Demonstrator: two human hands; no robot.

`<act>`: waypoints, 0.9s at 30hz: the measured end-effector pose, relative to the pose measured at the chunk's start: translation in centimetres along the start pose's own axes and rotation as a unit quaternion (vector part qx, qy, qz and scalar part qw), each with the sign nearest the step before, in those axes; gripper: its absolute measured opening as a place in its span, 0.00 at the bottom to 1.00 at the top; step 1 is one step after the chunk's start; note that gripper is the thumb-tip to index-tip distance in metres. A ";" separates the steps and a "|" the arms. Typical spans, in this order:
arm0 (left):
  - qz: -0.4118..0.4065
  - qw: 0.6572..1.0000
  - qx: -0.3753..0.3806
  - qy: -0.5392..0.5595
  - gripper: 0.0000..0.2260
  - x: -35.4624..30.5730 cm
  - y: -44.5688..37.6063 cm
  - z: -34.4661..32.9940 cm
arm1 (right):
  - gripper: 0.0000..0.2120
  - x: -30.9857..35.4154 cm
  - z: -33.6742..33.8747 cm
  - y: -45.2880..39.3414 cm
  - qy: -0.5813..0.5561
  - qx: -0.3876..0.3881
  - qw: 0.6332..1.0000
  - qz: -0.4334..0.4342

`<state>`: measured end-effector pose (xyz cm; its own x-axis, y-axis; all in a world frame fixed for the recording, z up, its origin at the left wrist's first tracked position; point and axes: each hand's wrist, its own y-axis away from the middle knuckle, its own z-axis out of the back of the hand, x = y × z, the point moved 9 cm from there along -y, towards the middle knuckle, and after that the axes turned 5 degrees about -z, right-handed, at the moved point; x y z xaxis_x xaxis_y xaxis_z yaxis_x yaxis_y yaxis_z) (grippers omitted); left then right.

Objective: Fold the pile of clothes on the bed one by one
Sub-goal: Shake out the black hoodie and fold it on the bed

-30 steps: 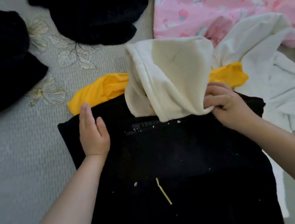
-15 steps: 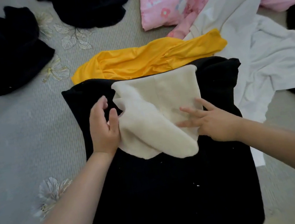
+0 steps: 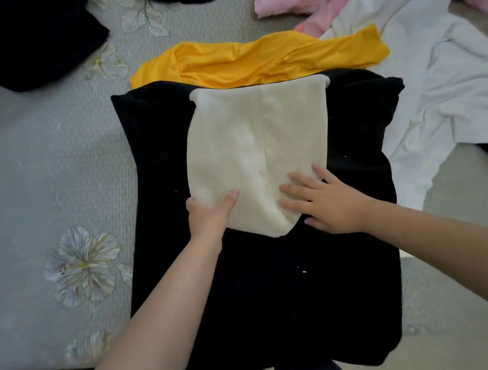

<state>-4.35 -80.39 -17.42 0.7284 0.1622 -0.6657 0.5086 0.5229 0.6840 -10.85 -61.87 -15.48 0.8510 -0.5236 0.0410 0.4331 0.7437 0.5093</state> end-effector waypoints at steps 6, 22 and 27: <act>0.095 0.987 0.043 0.122 0.09 -0.1 -0.7 -3.8 | 0.29 -1.0 0.1 0.3 0.035 0.019 0.999 -0.004; 0.073 0.987 -0.026 0.141 0.14 -0.7 -4.0 1.2 | 0.30 -0.3 1.2 -0.3 0.061 -0.028 0.997 -0.043; -0.181 0.953 -0.158 -0.183 0.18 -1.9 -2.9 4.7 | 0.26 -0.1 -2.7 -1.5 0.026 0.037 0.997 -0.069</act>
<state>-5.05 -86.11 -16.71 0.6723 -0.3499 -0.6524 0.6360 0.7240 0.2671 -10.82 -61.79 -18.58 0.8006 -0.5941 -0.0777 0.5251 0.6333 0.5686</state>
